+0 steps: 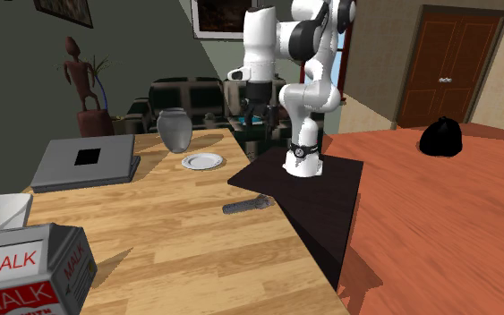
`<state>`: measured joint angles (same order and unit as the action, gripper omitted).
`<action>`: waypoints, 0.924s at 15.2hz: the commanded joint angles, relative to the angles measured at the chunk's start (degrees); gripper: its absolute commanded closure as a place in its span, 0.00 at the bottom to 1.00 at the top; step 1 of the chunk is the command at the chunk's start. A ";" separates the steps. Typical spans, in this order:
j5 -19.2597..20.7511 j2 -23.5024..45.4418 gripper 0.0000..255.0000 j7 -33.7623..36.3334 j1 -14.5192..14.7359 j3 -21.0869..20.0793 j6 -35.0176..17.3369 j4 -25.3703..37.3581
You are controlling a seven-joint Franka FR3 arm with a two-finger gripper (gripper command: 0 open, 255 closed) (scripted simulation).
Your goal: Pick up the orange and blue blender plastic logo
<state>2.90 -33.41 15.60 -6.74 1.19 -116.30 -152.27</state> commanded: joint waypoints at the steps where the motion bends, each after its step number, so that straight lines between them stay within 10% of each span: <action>1: -0.58 2.95 0.00 1.97 -0.67 0.22 -4.86 -1.91; 14: -9.76 32.04 0.00 9.29 -2.05 2.33 -36.05 -4.81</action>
<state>-5.38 -4.06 24.64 -8.97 3.48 -149.70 -157.16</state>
